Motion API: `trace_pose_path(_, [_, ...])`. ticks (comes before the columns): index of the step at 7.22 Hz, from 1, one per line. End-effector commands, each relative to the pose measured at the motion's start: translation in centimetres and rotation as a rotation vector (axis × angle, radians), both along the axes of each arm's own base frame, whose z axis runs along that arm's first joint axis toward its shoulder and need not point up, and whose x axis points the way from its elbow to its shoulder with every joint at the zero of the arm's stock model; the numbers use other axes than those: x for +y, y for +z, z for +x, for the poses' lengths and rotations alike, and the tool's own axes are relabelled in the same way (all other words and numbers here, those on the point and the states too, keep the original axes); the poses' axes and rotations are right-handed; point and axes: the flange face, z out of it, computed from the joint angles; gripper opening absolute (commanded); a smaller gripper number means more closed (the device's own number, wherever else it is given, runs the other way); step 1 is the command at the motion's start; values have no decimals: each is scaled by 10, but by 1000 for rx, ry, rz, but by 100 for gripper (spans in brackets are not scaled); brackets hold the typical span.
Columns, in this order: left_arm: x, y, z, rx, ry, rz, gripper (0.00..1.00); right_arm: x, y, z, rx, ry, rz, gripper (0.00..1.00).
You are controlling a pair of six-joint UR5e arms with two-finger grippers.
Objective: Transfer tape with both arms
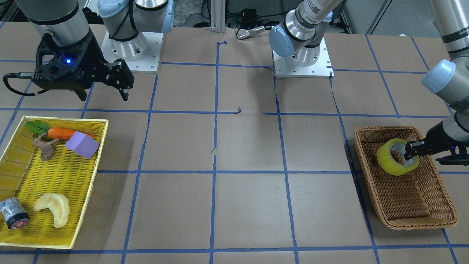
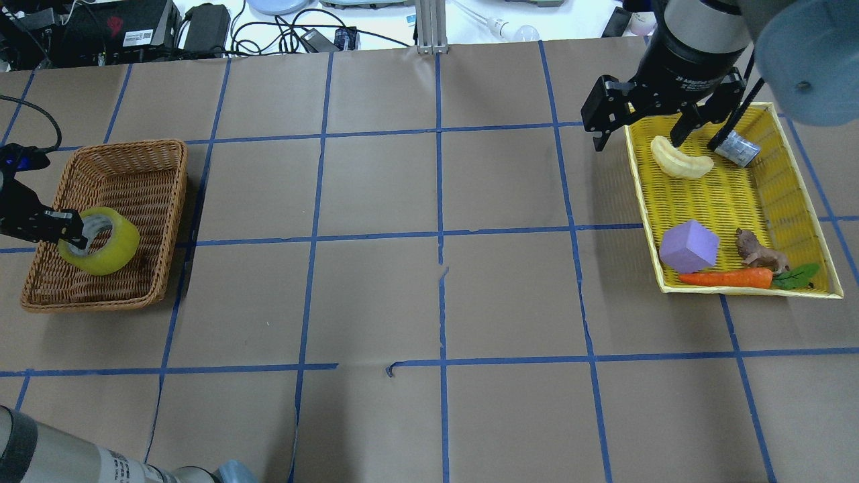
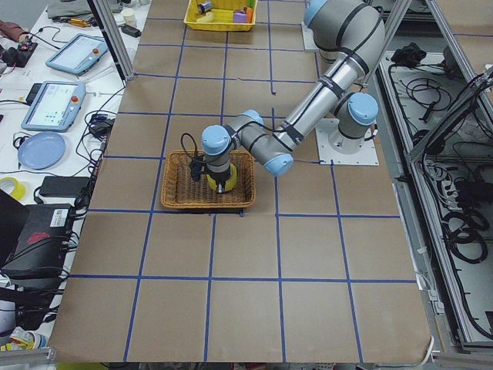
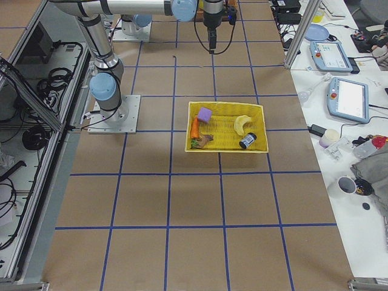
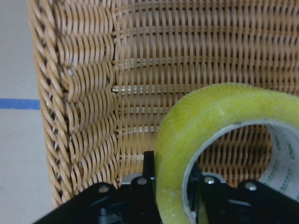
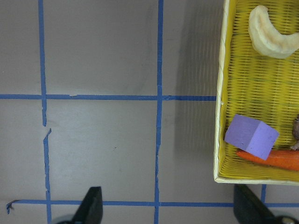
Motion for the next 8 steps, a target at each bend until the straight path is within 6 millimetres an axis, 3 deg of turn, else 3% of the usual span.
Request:
trace_pose_path(1, [-9, 13, 2, -57, 0, -68, 86, 0, 0, 0, -1, 1, 0, 100])
trace_pose_path(2, [-13, 37, -5, -77, -14, -100, 92, 0, 0, 0, -1, -1, 0, 100])
trace_pose_path(3, [-25, 73, -26, -89, -47, -127, 93, 0, 0, 0, -1, -1, 0, 100])
trace_pose_path(4, [-39, 115, -67, -58, 2, -106, 93, 0, 0, 0, -1, 1, 0, 100])
trace_pose_path(6, [-55, 200, -184, -10, 62, -50, 93, 0, -1, 0, -2, 1, 1, 100])
trace_pose_path(7, [-52, 227, -241, 1, 89, -44, 93, 1, 1, 0, -2, 1, -2, 100])
trace_pose_path(8, [-43, 237, -291, 16, 99, -26, 93, 1, 1, 1, -4, 1, -2, 100])
